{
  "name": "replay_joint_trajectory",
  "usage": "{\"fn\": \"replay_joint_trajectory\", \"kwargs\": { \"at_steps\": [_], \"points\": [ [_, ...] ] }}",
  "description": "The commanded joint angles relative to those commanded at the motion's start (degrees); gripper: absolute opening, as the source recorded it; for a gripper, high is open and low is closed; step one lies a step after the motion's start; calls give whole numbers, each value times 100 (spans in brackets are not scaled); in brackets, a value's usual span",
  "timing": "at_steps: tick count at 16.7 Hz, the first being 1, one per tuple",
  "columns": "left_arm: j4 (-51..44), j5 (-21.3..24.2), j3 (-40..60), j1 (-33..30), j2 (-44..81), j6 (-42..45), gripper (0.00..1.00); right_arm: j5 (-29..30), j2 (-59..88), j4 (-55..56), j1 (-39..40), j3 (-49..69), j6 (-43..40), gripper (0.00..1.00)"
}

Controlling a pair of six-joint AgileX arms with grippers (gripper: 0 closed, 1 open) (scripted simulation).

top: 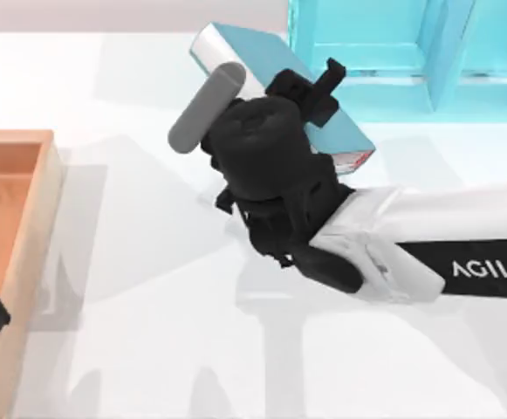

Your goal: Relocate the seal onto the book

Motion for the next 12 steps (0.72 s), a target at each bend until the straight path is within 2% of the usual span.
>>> {"fn": "replay_joint_trajectory", "kwargs": {
  "at_steps": [3, 6, 9, 12],
  "points": [
    [0, 0, 0, 0, 0, 0, 100, 141, 643, 58, 386, 297, -1502, 0],
    [0, 0, 0, 0, 0, 0, 100, 229, 1093, 112, 675, 525, -2509, 0],
    [0, 0, 0, 0, 0, 0, 100, 272, 1312, 149, 824, 650, -2966, 0],
    [0, 0, 0, 0, 0, 0, 100, 274, 1327, 151, 834, 658, -2995, 0]
  ]
}}
